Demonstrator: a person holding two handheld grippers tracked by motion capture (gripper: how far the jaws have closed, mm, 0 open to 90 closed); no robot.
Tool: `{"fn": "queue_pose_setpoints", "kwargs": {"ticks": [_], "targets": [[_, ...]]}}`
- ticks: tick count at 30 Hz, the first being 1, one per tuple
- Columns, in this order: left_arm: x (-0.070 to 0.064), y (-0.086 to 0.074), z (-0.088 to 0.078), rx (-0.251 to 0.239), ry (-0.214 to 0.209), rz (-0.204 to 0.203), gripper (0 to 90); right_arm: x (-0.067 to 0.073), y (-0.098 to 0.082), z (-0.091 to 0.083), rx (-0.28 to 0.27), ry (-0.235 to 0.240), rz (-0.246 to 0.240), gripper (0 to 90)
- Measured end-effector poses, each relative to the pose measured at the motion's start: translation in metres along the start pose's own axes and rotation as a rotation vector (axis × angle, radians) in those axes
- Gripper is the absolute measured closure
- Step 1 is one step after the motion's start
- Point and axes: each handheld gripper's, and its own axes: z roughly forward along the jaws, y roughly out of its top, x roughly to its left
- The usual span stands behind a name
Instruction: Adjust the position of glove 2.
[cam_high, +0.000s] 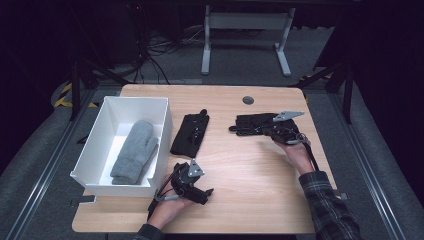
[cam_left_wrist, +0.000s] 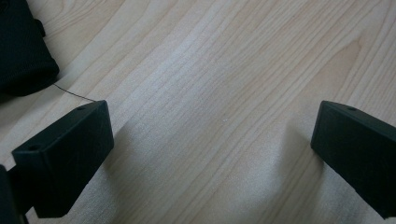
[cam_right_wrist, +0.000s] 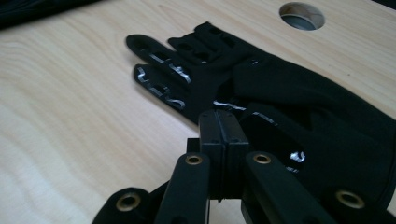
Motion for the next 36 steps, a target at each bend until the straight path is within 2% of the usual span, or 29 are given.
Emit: {"fn": "queue_pose_setpoints", "kwargs": {"ticks": [5,9,13,20,27,36], "targets": [[0.0,0.0,0.0,0.0,0.0,0.0,0.0,-0.014,0.003,0.013,0.018,-0.028,0.02,90.0],[0.0,0.0,0.0,0.0,0.0,0.001,0.0,-0.021,-0.001,0.024,0.055,-0.05,0.034,90.0],[0.0,0.0,0.0,0.001,-0.001,0.004,0.0,-0.024,-0.006,0.027,0.058,-0.035,0.056,90.0],[0.0,0.0,0.0,0.001,-0.001,0.004,0.0,-0.017,-0.016,0.017,0.054,-0.03,0.055,90.0],[0.0,0.0,0.0,0.001,-0.001,0.004,0.0,0.0,-0.028,0.0,0.075,-0.011,0.016,90.0],[0.0,0.0,0.0,0.0,-0.001,0.001,0.0,0.021,-0.046,-0.022,0.089,0.022,0.003,90.0]]}}
